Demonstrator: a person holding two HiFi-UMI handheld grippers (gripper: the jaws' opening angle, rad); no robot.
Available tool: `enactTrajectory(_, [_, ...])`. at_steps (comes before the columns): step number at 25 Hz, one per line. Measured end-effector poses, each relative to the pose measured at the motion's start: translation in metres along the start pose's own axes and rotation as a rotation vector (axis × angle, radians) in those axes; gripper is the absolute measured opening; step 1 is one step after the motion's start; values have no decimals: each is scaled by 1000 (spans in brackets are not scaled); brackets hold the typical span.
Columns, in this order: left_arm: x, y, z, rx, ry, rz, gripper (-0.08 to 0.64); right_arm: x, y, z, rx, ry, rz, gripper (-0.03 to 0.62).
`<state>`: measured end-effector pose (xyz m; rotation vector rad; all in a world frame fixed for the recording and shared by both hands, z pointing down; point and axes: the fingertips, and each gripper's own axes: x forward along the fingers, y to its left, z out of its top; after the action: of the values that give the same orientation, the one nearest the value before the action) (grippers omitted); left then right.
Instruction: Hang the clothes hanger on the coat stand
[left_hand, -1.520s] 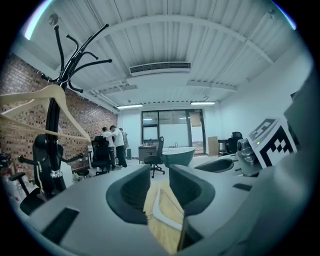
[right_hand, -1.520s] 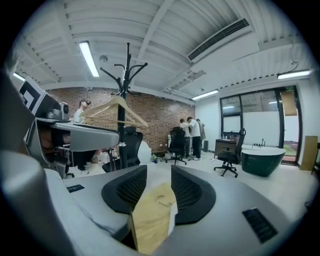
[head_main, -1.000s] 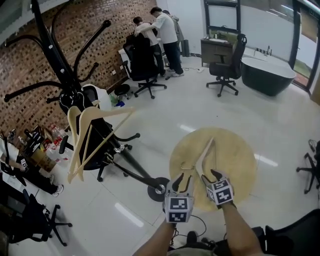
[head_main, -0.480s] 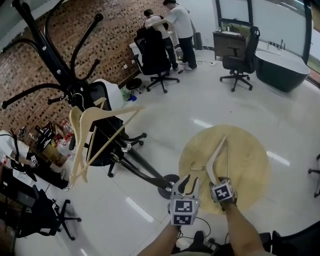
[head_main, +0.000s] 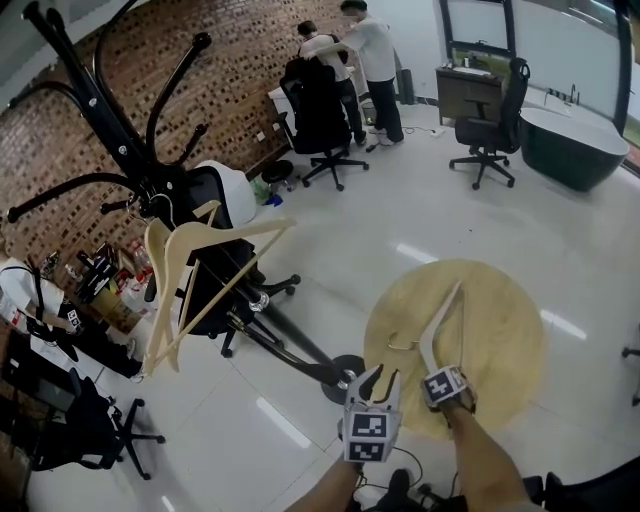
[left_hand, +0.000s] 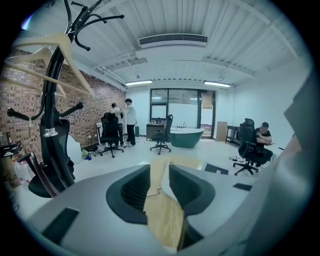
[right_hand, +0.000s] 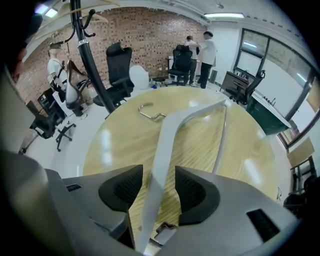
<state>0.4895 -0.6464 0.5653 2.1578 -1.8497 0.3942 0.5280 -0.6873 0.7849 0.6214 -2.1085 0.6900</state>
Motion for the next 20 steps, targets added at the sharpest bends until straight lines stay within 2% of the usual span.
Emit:
enactTrajectory(1, [1,1,-1,0,4,0,117,2,-1,1,-7,13,-5,175])
enactTrajectory(2, [1,1,-3,0,8,0,117,-3,-14,-5,-24,64,-76,175])
enactTrajectory(4, [1,1,-4,-5,15,0,117,-16,-54,-27,-81,203,-277,175])
enactTrajectory(5, [1,1,-3,-7,14,0,117,-18,-67,-34,-113,244,-332,175])
enactTrajectory(6, [2,1,-2,-7,11,0,117,-17,-74,-37,-134,262,-351,176])
enactTrajectory(13, [8,-2,0,-7,6,-12,117,-14,-73,-33,-157,258,-336,177])
enactTrajectory(17, [8,0,-4,-16,19,-7,117,-14,-67,-33,-198,274,-337,113])
enactTrajectory(20, [4,4,-2,-16,17,1,117,-15,-61,-35,-116,257,-334,101])
